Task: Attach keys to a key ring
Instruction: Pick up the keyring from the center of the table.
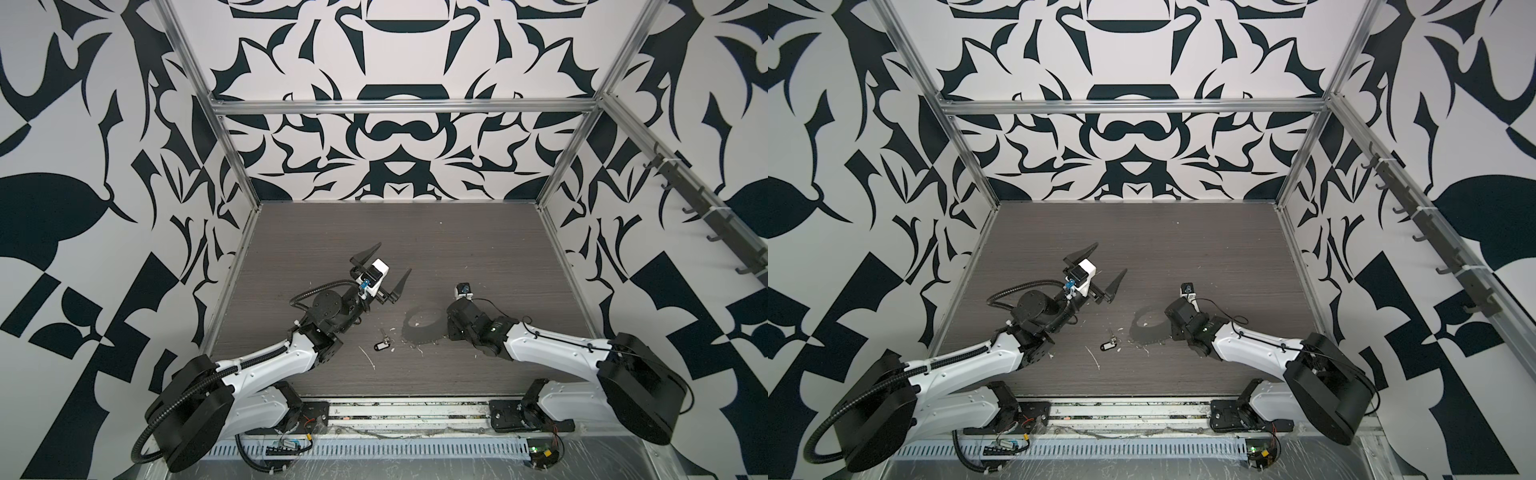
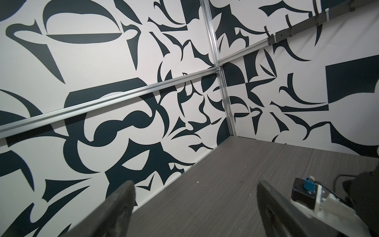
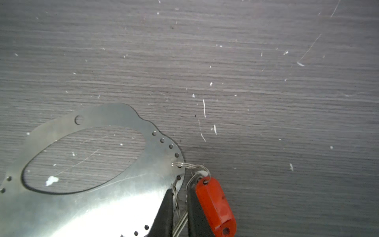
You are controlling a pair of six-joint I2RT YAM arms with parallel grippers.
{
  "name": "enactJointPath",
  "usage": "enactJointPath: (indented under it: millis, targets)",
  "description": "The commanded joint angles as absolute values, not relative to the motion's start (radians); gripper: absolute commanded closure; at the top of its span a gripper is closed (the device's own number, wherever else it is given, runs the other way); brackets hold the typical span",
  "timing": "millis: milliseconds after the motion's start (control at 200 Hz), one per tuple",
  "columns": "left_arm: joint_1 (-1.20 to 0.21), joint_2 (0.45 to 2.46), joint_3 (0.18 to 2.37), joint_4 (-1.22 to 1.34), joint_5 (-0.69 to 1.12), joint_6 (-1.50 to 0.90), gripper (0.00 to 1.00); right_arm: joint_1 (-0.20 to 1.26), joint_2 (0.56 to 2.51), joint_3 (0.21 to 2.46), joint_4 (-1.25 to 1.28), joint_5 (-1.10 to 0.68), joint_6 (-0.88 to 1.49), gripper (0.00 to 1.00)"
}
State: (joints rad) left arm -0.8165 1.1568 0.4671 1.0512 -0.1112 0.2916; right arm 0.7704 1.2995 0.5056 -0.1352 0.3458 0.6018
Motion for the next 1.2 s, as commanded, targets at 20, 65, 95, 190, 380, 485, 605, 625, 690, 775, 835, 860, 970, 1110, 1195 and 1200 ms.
enactJointPath:
  millis: [20,65,95,190,380,485,605,625,690,775,835,860,970,1110,1195,1200]
  targets:
    - [-0.813,1.157,0.488,1.078,-0.107,0.287,0.05,0.760,1.317,0.541,-0.122,0.316,0.588,0.84]
    - [-0.813,1.158,0.488,1.078,-0.107,0.287,0.05,0.758,1.320,0.540,-0.122,0.320,0.585,0.85]
    - [-0.813,1.159,0.488,1.078,-0.107,0.287,0.05,0.758,1.321,0.539,-0.123,0.321,0.583,0.85]
    - [-0.813,1.158,0.488,1.079,-0.106,0.287,0.05,0.756,1.321,0.538,-0.124,0.322,0.580,0.85]
    - [-0.813,1.158,0.488,1.079,-0.107,0.287,0.05,0.756,1.308,0.538,-0.126,0.321,0.576,0.89]
    - [-0.813,1.158,0.488,1.078,-0.106,0.287,0.05,0.756,1.304,0.536,-0.126,0.320,0.576,0.92]
    - [-0.813,1.158,0.488,1.078,-0.105,0.287,0.05,0.756,1.301,0.532,-0.128,0.321,0.574,0.93]
    - [-0.813,1.158,0.488,1.078,-0.105,0.287,0.05,0.757,1.301,0.532,-0.128,0.322,0.574,0.93]
    - [-0.813,1.157,0.488,1.078,-0.104,0.287,0.05,0.756,1.297,0.532,-0.129,0.322,0.571,0.95]
    - [-0.813,1.159,0.488,1.078,-0.105,0.288,0.05,0.756,1.293,0.534,-0.133,0.322,0.571,0.99]
    - [-0.813,1.160,0.488,1.078,-0.105,0.288,0.05,0.756,1.285,0.535,-0.139,0.323,0.569,1.00]
    - [-0.813,1.160,0.489,1.078,-0.106,0.287,0.05,0.756,1.281,0.538,-0.142,0.322,0.568,1.00]
    - [-0.813,1.164,0.491,1.077,-0.103,0.287,0.05,0.756,1.252,0.550,-0.165,0.322,0.550,1.00]
    - [-0.813,1.168,0.509,1.041,-0.088,0.290,0.05,0.756,1.187,0.570,-0.197,0.335,0.496,1.00]
    - [-0.808,1.169,0.541,0.967,-0.059,0.287,0.05,0.756,1.127,0.571,-0.174,0.295,0.429,1.00]
    - [-0.807,1.169,0.543,0.962,-0.057,0.286,0.05,0.756,1.125,0.571,-0.172,0.291,0.425,1.00]
